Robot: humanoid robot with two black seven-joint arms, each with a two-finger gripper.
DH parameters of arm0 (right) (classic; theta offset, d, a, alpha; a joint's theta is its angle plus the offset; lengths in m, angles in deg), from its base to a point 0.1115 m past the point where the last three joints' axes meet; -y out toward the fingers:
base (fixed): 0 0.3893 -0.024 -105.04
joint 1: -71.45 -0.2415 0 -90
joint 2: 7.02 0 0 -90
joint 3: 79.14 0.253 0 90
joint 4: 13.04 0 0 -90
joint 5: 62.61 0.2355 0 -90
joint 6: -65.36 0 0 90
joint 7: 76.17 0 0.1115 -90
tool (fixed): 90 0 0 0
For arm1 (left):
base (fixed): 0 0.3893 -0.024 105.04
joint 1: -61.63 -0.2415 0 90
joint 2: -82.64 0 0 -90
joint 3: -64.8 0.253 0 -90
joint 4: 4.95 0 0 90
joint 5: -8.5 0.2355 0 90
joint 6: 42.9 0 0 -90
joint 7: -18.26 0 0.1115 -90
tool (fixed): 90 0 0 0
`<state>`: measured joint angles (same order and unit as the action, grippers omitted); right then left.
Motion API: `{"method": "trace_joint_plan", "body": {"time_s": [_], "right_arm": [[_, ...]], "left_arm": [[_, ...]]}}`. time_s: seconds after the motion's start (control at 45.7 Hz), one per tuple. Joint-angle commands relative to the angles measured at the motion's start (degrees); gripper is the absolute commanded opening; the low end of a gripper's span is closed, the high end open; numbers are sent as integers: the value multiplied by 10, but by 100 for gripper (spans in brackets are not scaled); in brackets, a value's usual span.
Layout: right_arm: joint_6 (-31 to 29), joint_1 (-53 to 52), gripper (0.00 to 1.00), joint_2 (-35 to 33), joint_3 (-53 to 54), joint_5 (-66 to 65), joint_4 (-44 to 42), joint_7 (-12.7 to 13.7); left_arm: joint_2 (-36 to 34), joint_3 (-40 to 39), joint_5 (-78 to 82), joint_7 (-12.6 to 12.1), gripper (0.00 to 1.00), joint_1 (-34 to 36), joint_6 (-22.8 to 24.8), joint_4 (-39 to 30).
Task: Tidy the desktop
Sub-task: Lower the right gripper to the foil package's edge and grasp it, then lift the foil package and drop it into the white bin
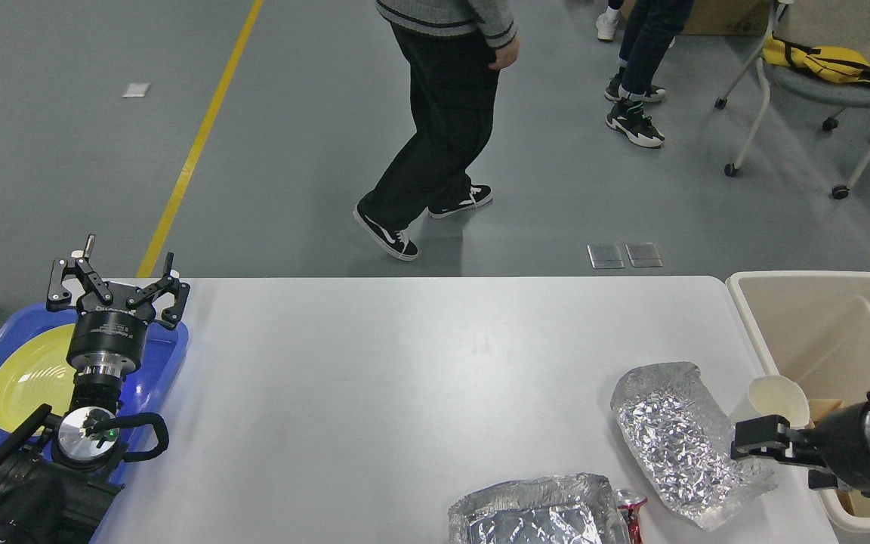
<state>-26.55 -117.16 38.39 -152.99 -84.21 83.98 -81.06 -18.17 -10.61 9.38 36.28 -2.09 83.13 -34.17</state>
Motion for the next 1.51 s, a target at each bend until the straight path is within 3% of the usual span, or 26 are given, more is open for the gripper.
{"method": "trace_joint_plan", "body": {"time_s": [0.0,0.153,0.285,0.438,0.482,0.525,0.569,0.613,0.657,0.854,1.226,1.379,1.488], "right_arm": [[64,75,100,3,20,9,-3,1],[132,207,100,10,97,58,-69,0],[138,308,100,12,204,95,-118,1],[142,359,100,12,258,98,-125,0],[148,370,87,11,267,98,-126,0],[155,382,54,11,281,98,-125,-3],[155,389,28,11,294,98,-126,-3],[154,390,10,12,298,98,-126,-3],[152,389,0,11,300,97,-124,-4],[183,389,0,11,302,97,-119,-3],[173,364,0,-27,302,93,-84,-5],[140,297,0,-63,298,88,-39,-4],[59,200,0,-97,296,62,-25,-3]], "left_arm": [[0,0,0,0,97,0,0,0],[0,0,0,0,97,0,0,0],[0,0,0,0,97,0,0,0],[0,0,0,0,97,0,0,0],[0,0,0,0,97,0,0,0],[0,0,0,0,97,0,0,0],[0,0,0,0,97,0,0,0],[0,0,0,0,97,0,0,0],[0,0,0,0,97,0,0,0],[0,0,0,0,97,0,0,0],[0,0,0,0,97,0,0,0],[0,0,0,0,97,0,0,0],[0,0,0,0,97,0,0,0]]}}
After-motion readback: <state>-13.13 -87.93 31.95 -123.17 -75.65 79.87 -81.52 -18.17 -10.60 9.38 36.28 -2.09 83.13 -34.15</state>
